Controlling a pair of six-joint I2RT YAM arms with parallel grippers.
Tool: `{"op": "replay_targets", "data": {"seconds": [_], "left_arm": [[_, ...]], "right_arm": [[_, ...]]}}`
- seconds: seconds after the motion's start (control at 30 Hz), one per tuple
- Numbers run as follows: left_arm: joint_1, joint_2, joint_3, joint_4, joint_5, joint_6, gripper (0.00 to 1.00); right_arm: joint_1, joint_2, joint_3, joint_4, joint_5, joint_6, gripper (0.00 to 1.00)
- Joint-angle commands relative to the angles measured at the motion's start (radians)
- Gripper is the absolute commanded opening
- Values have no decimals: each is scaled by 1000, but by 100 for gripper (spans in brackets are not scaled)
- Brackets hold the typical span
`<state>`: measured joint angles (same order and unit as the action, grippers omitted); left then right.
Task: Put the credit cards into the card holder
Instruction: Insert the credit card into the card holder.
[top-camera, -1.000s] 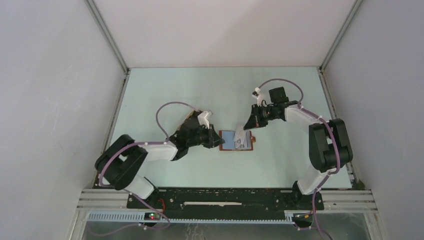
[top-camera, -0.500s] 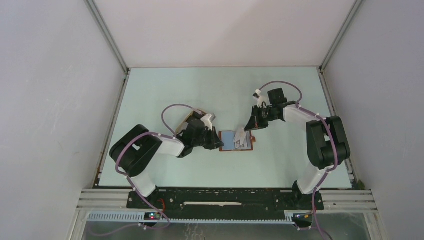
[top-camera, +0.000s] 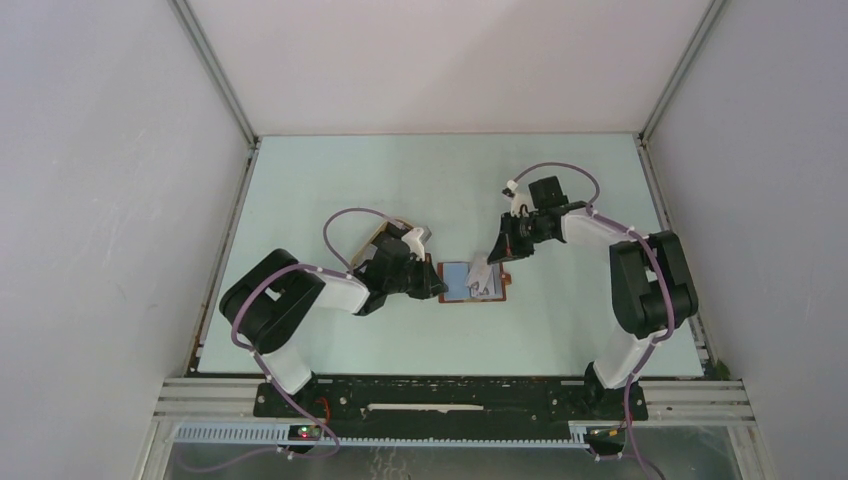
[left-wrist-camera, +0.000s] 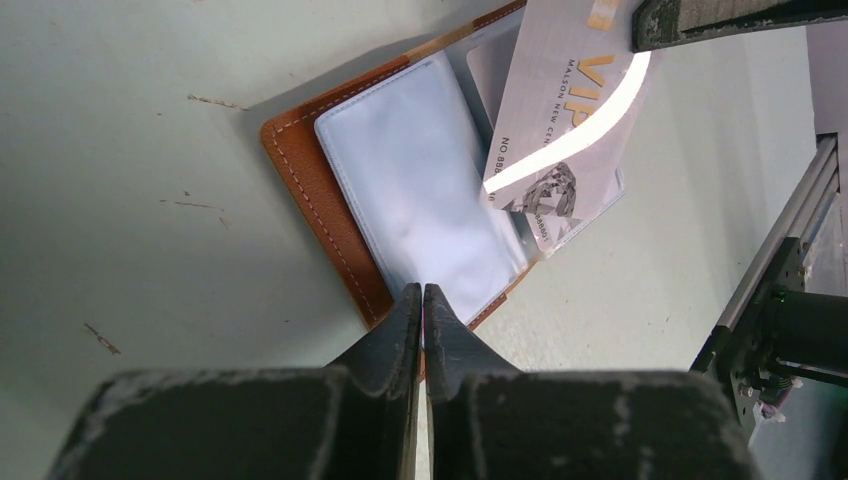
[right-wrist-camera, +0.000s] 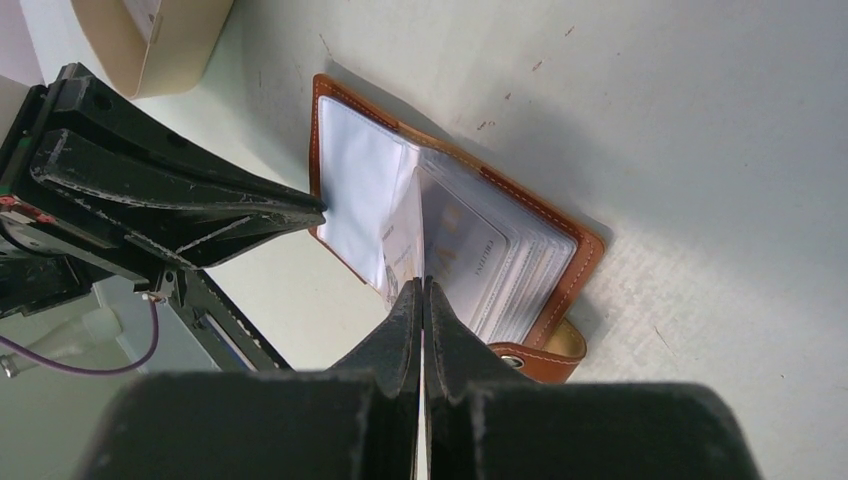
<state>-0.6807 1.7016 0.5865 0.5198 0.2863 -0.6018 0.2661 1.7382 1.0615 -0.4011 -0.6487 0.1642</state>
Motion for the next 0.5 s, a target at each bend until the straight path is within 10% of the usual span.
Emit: {"op": "replay_targets", "data": {"seconds": [0.0,0.47], "left_arm": [[-3,7,13,-26,-38,30,7],[-3,-7,22,-59,-43,54,7]], "right_arm": [[16,24,43,-28,28,2,0],[63,107,132,-165,49,-64,0]]}}
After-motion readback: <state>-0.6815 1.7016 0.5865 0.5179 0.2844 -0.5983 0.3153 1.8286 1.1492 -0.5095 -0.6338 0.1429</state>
